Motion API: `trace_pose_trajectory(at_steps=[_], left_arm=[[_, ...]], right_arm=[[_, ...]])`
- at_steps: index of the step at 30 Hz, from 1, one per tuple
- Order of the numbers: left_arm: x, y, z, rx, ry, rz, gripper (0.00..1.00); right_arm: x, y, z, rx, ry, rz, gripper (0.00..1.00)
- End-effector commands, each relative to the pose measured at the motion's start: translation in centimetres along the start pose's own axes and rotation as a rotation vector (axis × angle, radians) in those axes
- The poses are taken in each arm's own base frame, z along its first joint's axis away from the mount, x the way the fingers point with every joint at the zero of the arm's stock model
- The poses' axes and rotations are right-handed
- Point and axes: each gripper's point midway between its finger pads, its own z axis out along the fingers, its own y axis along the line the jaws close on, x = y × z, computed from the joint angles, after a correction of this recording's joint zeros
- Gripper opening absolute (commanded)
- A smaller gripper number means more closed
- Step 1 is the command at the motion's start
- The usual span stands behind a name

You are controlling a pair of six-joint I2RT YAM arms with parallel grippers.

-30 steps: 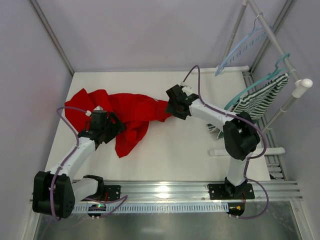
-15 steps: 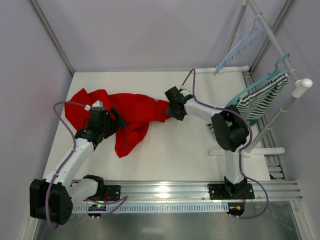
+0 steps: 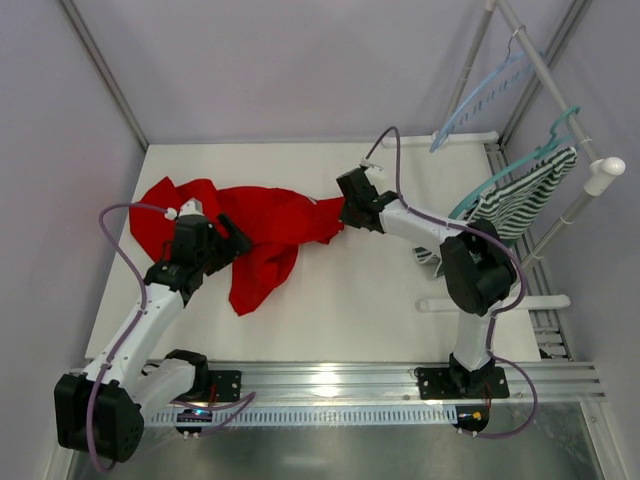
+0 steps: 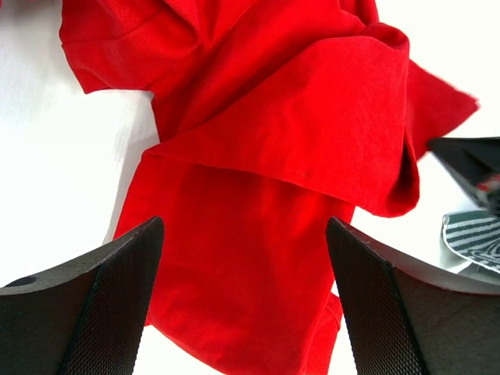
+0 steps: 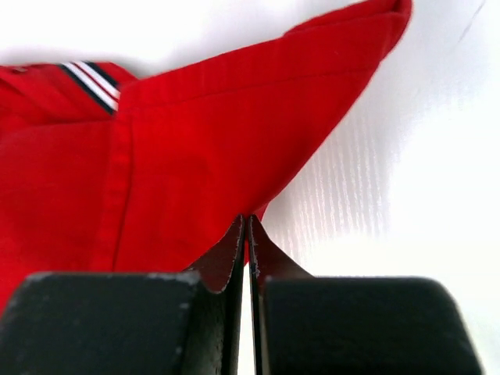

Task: Place the trousers on the hanger
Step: Fold the trousers

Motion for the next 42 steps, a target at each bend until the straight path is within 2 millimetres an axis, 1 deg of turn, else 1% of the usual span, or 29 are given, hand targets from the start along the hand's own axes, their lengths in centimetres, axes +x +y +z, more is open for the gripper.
trace_pose_trajectory(at_steps=[1, 2, 3, 4, 6, 9, 11, 14, 16, 20, 24, 25, 26, 28, 29, 30, 31, 32, 33, 34, 36, 37, 39, 40, 42], left_arm=[[-0.6, -1.0, -0.1, 0.043, -0.024, 0.012, 0.84], [-0.6, -1.1, 0.0, 0.049, -0.022, 0.007, 0.84], [-0.5, -1.1, 0.1, 0.049, -0.021, 0.004, 0.84], [0.0, -1.4, 0.1, 0.069, 0.001, 0.004, 0.84], [0.1, -1.4, 0.1, 0.072, 0.008, 0.002, 0.84], [0.1, -1.2, -0.1, 0.069, 0.004, 0.008, 0.84], [0.2, -1.2, -0.2, 0.068, 0.005, 0.009, 0.84], [0.2, -1.2, -0.3, 0.073, 0.002, 0.009, 0.85], [0.1, -1.2, -0.4, 0.071, -0.001, 0.009, 0.85], [0.2, -1.2, -0.1, 0.072, 0.004, 0.006, 0.85], [0.1, -1.4, 0.0, 0.079, 0.007, 0.003, 0.85], [0.1, -1.6, -0.1, 0.082, 0.003, 0.003, 0.85], [0.0, -1.6, -0.1, 0.082, 0.003, 0.002, 0.85], [0.1, -1.5, 0.0, 0.081, 0.004, 0.000, 0.85], [0.2, -1.3, 0.1, 0.074, 0.006, -0.001, 0.85], [0.3, -1.2, 0.2, 0.067, 0.007, -0.006, 0.85], [0.4, -0.9, 0.3, 0.057, 0.009, -0.006, 0.85], [0.5, -0.9, 0.3, 0.056, 0.013, -0.008, 0.86], [0.7, -0.7, 0.5, 0.047, 0.019, -0.009, 0.85], [0.8, -0.6, 0.6, 0.045, 0.022, -0.014, 0.86], [1.0, -0.3, 0.6, 0.033, 0.021, -0.021, 0.85], [1.1, -0.1, 0.7, 0.025, 0.024, -0.032, 0.85], [1.1, -0.1, 0.6, 0.023, 0.025, -0.032, 0.85], [1.1, -0.1, 0.5, 0.023, 0.025, -0.035, 0.85], [0.8, 0.3, 0.6, 0.002, 0.006, -0.035, 0.85]], right_arm=[[-4.6, 1.5, -3.7, -0.062, -0.158, 0.052, 0.04], [-4.5, 1.2, -3.4, -0.042, -0.154, 0.056, 0.04], [-3.9, 0.4, -2.8, 0.004, -0.140, 0.064, 0.07], [-4.0, 0.3, -2.3, 0.014, -0.132, 0.069, 0.16], [-3.7, 0.4, -1.7, 0.012, -0.113, 0.078, 0.18], [-2.9, 0.0, -0.3, 0.035, -0.094, 0.099, 0.44], [-2.7, -0.3, 0.1, 0.054, -0.094, 0.102, 0.49], [-2.5, -1.3, 0.9, 0.104, -0.098, 0.116, 0.52], [-2.4, -1.9, 1.3, 0.120, -0.096, 0.128, 0.54], [-1.5, -2.9, 2.6, 0.145, -0.064, 0.162, 0.54], [-1.0, -3.3, 3.7, 0.158, -0.046, 0.175, 0.53], [-1.0, -3.5, 4.0, 0.164, -0.042, 0.177, 0.50], [-1.0, -3.4, 4.2, 0.163, -0.039, 0.172, 0.43], [-1.3, -3.1, 4.5, 0.154, -0.037, 0.157, 0.36], [-1.5, -3.1, 4.5, 0.152, -0.039, 0.149, 0.26], [-1.8, -2.7, 4.5, 0.137, -0.044, 0.133, 0.21], [-2.2, -2.4, 4.3, 0.123, -0.054, 0.130, 0.14], [-2.4, -2.2, 4.0, 0.111, -0.060, 0.124, 0.04], [-2.8, -2.0, 3.8, 0.103, -0.069, 0.120, 0.04], [-3.6, -1.6, 2.8, 0.083, -0.086, 0.115, 0.04], [-4.6, -1.1, 1.7, 0.060, -0.108, 0.100, 0.04], [-6.0, -0.4, 0.0, 0.034, -0.139, 0.100, 0.04], [-7.3, 0.6, -2.1, -0.008, -0.173, 0.089, 0.04], [-8.4, 1.8, -4.3, -0.063, -0.200, 0.069, 0.04], [-9.8, 3.8, -7.0, -0.142, -0.238, 0.045, 0.04]])
